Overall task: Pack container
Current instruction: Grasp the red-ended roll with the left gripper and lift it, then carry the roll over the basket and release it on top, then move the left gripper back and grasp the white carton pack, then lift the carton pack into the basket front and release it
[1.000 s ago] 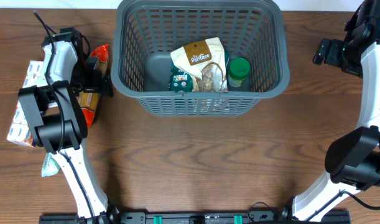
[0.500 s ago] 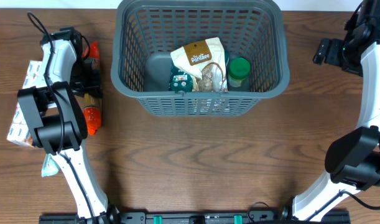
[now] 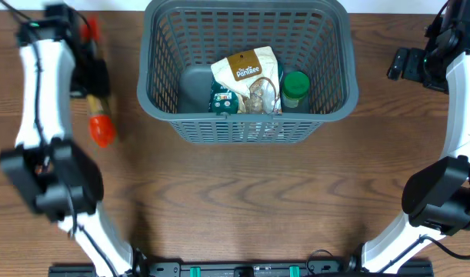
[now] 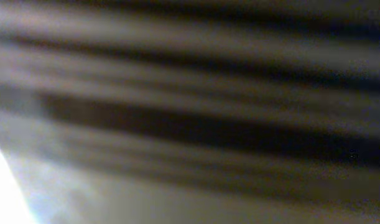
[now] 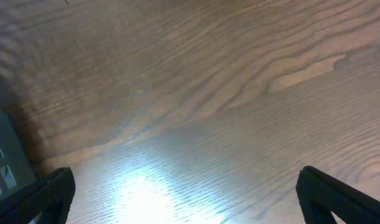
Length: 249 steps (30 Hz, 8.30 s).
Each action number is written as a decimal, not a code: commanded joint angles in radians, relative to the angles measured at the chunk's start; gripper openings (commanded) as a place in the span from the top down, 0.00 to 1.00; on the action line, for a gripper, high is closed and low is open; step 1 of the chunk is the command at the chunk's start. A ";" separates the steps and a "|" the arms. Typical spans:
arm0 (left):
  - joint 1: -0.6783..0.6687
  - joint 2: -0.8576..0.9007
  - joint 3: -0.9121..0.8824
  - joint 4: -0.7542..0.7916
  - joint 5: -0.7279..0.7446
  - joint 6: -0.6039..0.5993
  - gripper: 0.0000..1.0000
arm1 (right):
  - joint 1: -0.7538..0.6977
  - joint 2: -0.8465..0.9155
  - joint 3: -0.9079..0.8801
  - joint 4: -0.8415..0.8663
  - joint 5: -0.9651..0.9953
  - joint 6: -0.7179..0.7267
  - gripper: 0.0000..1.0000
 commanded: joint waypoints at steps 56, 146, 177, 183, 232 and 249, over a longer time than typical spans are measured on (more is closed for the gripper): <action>-0.634 0.069 0.081 0.345 0.089 0.801 0.37 | 0.002 0.006 -0.005 -0.014 -0.001 -0.054 0.01; 0.409 0.393 -0.005 0.158 -0.026 0.580 0.18 | 0.002 0.006 -0.005 0.040 0.000 -0.042 0.01; 0.237 -0.076 0.036 0.093 -0.002 0.148 0.94 | 0.002 0.006 -0.005 0.040 0.030 -0.080 0.01; 0.071 -0.317 0.074 0.114 0.120 0.209 0.94 | 0.002 0.006 -0.005 0.040 0.029 -0.079 0.01; -0.658 0.062 0.070 0.253 0.154 0.857 0.35 | 0.002 0.006 -0.005 -0.034 0.019 -0.100 0.01; -0.496 -0.436 0.114 0.194 -0.185 0.572 0.10 | 0.002 0.006 -0.005 -0.034 0.022 -0.114 0.01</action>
